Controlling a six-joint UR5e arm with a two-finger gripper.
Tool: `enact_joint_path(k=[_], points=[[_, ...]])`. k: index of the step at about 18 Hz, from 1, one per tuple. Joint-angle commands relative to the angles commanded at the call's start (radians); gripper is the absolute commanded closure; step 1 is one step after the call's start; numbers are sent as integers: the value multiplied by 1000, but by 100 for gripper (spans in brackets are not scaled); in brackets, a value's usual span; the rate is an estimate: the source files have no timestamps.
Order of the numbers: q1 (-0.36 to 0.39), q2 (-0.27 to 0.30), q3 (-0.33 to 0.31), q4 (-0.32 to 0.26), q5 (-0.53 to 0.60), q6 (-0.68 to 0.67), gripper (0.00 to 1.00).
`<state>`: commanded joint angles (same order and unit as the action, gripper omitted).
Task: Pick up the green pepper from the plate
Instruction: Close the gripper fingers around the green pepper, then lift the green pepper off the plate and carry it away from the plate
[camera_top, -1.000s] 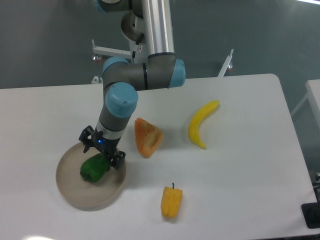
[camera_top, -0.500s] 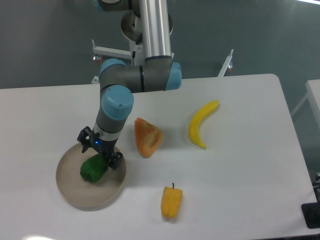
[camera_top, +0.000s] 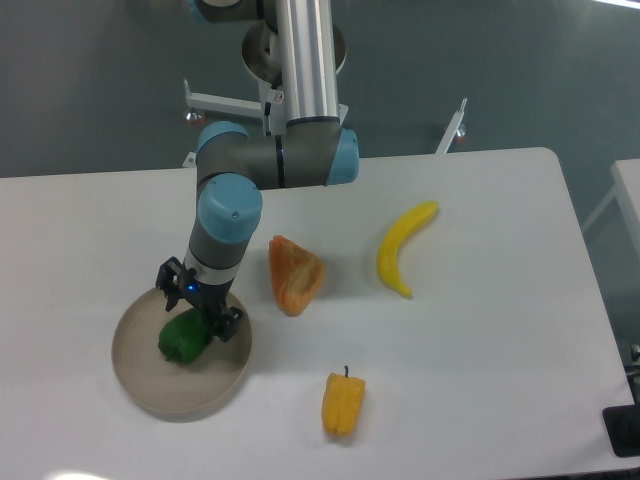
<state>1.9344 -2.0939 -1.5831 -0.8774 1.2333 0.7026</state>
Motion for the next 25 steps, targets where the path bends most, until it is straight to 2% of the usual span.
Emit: enact_joint_path(k=[2, 11, 17, 20, 25], points=[[2, 2, 0, 0, -2, 2, 63], [2, 11, 6, -2, -2, 2, 71], [23, 11, 77, -6, 3, 5, 71], [61, 17, 109, -8, 73, 8, 71], [135, 18, 159, -14, 83, 31, 71]])
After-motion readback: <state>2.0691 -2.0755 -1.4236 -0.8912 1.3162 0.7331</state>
